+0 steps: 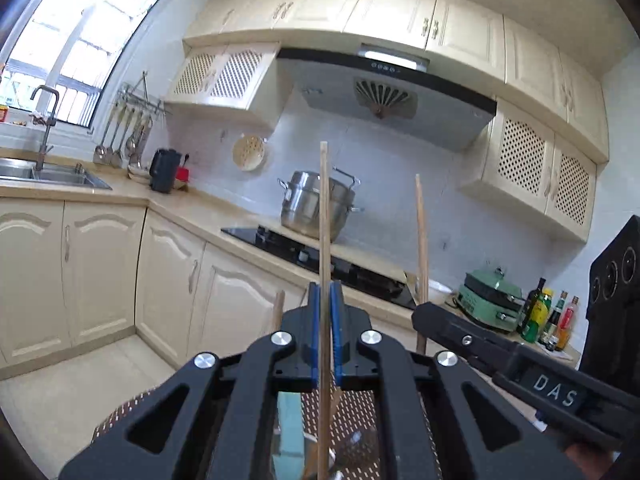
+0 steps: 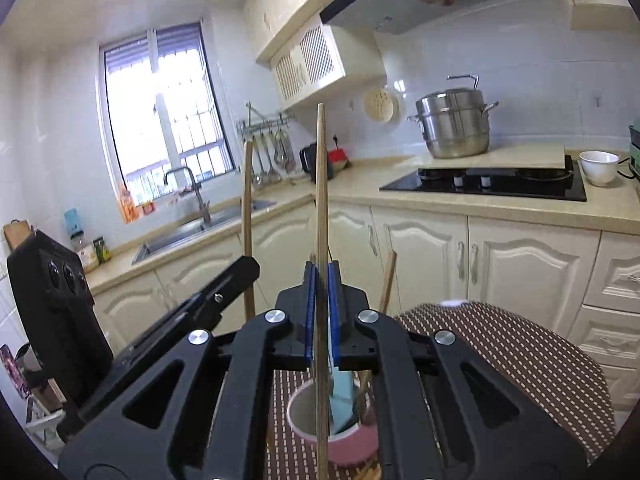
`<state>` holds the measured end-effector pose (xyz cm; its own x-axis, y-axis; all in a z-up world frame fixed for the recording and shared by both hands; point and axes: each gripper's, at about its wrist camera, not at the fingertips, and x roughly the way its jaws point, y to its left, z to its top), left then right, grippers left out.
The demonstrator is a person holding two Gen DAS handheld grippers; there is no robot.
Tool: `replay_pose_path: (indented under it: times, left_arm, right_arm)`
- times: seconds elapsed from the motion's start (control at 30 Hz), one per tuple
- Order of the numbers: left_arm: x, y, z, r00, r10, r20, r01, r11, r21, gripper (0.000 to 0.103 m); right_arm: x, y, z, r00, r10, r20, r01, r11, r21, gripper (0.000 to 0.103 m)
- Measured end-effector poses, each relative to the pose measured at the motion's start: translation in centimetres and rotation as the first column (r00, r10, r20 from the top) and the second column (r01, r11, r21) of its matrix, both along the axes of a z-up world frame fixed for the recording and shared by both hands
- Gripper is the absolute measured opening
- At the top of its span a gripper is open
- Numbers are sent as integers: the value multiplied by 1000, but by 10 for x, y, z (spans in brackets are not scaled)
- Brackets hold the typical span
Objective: Organize utensils
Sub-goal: 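Lift the chopsticks upright over the pink cup with both tools, then lower the chopsticks into the pink cup and open both tools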
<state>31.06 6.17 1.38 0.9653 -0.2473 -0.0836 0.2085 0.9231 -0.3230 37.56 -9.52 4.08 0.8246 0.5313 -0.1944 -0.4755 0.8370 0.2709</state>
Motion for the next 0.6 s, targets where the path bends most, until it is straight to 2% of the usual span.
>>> replay_pose_path:
  times: [0.1, 0.23, 0.4, 0.6]
  left_arm:
    - [9, 2, -7, 999, 10, 43, -10, 1000, 0, 5]
    - [22, 8, -23, 999, 14, 50, -12, 999, -37, 5]
    - [27, 8, -40, 999, 9, 54, -8, 1000, -18, 5]
    - [25, 11, -58, 1000, -11, 6, 11, 1000, -1, 5]
  right_arm:
    - [7, 4, -6, 999, -8, 43, 7, 999, 31, 7]
    - [15, 11, -18, 997, -20, 69, 17, 999, 46, 7]
    - [22, 15, -34, 996, -29, 83, 25, 998, 53, 7]
    - [20, 19, -47, 997, -11, 75, 8, 999, 43, 7]
